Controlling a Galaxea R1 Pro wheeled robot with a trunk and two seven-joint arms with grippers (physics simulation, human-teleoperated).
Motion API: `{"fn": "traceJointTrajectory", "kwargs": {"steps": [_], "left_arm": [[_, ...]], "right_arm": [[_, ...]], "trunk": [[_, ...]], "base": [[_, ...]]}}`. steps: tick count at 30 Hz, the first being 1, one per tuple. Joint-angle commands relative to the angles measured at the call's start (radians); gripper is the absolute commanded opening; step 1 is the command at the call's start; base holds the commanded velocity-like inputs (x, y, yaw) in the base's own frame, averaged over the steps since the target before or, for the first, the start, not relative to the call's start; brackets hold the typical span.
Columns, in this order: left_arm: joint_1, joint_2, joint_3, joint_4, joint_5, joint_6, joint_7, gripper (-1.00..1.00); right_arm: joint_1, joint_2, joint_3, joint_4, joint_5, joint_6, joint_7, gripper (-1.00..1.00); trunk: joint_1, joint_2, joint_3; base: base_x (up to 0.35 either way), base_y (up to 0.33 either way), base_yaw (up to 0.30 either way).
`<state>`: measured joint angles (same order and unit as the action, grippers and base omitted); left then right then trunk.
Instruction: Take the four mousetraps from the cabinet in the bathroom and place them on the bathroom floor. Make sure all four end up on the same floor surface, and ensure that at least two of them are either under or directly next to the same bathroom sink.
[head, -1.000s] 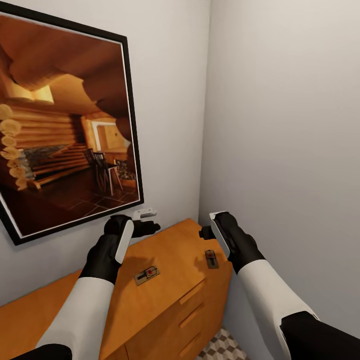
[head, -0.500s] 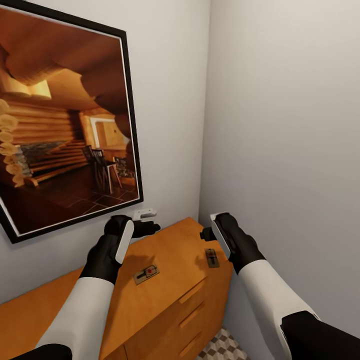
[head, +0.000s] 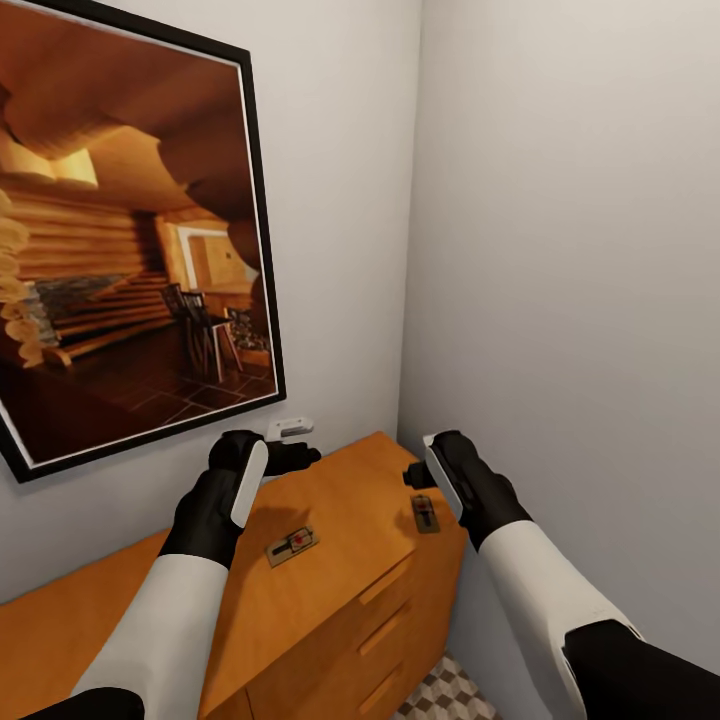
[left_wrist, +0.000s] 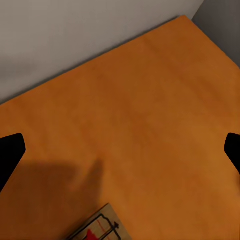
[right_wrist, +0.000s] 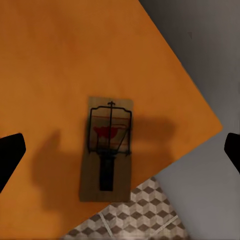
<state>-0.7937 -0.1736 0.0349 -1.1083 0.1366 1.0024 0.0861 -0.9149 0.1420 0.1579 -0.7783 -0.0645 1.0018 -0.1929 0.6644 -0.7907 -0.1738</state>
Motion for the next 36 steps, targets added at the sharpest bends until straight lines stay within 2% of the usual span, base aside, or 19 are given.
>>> {"fn": "traceJointTrajectory", "kwargs": {"steps": [1,36], "left_arm": [[-0.001,-0.001,0.002,-0.001,0.011,0.004,0.009,1.0],[-0.001,-0.001,0.002,0.002,0.008,0.005,0.013,1.0]], "right_arm": [[-0.001,0.0,0.003,0.002,-0.007,0.004,-0.007,1.0],[-0.001,0.002,0.004,0.011,-0.011,-0.001,0.001,1.0]], "trunk": [[0.0,-0.001,-0.002],[0.0,-0.001,-0.002]], "base": [[0.0,0.0,0.0],[0.0,0.0,0.0]]}}
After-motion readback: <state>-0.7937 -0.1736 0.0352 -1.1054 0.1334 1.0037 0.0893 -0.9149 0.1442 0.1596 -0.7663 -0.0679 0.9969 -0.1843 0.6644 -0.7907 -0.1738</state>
